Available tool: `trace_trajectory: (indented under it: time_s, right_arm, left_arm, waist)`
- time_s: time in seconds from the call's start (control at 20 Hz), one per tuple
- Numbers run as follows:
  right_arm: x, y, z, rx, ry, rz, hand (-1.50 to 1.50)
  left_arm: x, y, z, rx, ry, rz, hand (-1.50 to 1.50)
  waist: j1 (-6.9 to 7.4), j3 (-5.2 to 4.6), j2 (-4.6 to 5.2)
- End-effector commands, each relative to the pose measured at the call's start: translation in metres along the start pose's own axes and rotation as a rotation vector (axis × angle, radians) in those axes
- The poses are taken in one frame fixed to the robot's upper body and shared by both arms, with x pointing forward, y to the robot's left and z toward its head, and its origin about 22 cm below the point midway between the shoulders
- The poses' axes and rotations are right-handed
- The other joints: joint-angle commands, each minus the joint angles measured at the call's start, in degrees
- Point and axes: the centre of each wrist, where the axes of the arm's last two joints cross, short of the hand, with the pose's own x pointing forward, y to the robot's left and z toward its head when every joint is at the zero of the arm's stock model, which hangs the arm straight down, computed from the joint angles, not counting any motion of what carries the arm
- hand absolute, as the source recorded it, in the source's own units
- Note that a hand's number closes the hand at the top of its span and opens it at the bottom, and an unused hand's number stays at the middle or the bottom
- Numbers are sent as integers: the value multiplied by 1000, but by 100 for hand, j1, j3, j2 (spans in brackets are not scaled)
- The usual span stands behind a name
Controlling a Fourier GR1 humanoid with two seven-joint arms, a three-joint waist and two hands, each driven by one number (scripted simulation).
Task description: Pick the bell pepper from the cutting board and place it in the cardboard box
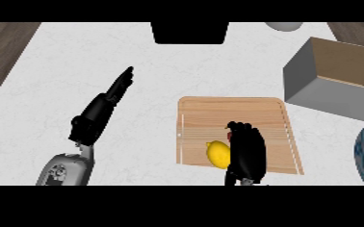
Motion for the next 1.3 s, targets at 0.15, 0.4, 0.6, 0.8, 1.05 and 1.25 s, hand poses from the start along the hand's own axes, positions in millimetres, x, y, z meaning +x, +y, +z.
trace_trajectory:
  time_s: [0.15,0.4,0.6,0.8,1.05,1.25]
  right_arm:
    - [-9,8,-18,-51,-31,117,150]
    - [-112,-17,-11,34,-170,5,150]
    - [-174,-46,-9,56,-270,-32,150]
    - [-180,-66,0,-110,-229,-17,150]
    - [-191,-109,8,-224,-235,-45,150]
    - [-182,-154,53,-239,-315,-78,150]
  left_arm:
    - [14,8,-12,2,-1,-5,0]
    - [9,1,3,3,8,-2,0]
    - [-3,7,-5,31,8,-7,0]
    - [-5,13,-3,2,20,-2,0]
    - [7,-1,16,0,-11,19,0]
    - [-5,-4,-2,23,-4,-16,0]
  waist:
    - [1,61,82]
    - [-51,65,68]
    - [-104,60,78]
    - [-72,58,71]
    - [-40,58,58]
    - [-136,54,62]
